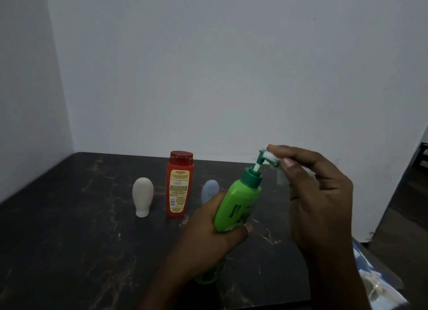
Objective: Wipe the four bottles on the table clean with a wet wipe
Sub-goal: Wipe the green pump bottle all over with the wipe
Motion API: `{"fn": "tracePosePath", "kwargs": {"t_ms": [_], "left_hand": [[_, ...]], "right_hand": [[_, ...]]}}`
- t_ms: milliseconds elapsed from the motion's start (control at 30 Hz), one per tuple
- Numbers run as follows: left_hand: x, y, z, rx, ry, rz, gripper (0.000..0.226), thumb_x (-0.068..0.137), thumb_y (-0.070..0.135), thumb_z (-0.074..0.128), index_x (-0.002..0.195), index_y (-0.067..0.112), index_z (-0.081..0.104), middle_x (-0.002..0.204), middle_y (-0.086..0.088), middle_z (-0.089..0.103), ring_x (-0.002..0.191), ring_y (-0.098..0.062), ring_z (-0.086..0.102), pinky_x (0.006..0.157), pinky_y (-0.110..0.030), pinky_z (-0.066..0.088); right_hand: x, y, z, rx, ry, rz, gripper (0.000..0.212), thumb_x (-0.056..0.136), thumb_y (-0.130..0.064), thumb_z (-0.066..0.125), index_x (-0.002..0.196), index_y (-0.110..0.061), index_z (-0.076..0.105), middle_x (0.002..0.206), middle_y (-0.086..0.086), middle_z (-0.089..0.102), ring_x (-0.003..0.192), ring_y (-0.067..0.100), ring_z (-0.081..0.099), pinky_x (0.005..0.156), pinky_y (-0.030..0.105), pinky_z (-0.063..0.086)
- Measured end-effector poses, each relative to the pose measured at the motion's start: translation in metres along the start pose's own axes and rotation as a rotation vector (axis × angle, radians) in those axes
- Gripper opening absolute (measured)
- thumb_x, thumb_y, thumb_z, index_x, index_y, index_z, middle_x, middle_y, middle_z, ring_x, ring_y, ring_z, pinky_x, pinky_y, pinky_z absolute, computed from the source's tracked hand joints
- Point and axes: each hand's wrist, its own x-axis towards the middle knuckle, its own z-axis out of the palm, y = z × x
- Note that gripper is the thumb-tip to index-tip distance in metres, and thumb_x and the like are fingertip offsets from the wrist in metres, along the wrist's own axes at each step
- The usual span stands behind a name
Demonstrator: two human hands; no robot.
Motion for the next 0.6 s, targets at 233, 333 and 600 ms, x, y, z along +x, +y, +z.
{"fn": "tracePosePath", "kwargs": {"t_ms": [233,333,600], "left_hand": [[0.001,-0.003,0.005,0.031,-0.063,0.011,0.043,0.082,0.036,0.077,0.119,0.046,0.059,0.107,0.009,0.072,0.099,-0.007,0.069,0.09,-0.046,0.057],[0.002,-0.006,0.005,0.017,-0.032,-0.003,0.044,0.082,0.032,0.078,0.119,0.049,0.059,0.108,0.012,0.072,0.099,-0.004,0.069,0.092,-0.044,0.057],[0.001,-0.009,0.004,-0.166,0.042,-0.056,0.042,0.083,0.018,0.08,0.116,0.04,0.065,0.11,0.007,0.073,0.1,-0.009,0.071,0.09,-0.039,0.058]], "right_hand": [[0.002,0.004,-0.005,-0.087,-0.035,-0.063,0.023,0.094,0.007,0.057,0.102,-0.005,0.075,0.103,0.001,0.077,0.106,0.019,0.071,0.092,0.027,0.053],[0.0,0.005,-0.006,-0.018,-0.053,-0.087,0.023,0.092,0.009,0.056,0.098,-0.005,0.074,0.1,0.007,0.076,0.106,0.026,0.07,0.096,0.037,0.053],[0.005,-0.009,-0.006,0.418,0.074,0.026,0.027,0.093,-0.002,0.052,0.09,-0.018,0.073,0.079,0.006,0.068,0.073,0.023,0.067,0.071,0.036,0.056]]}}
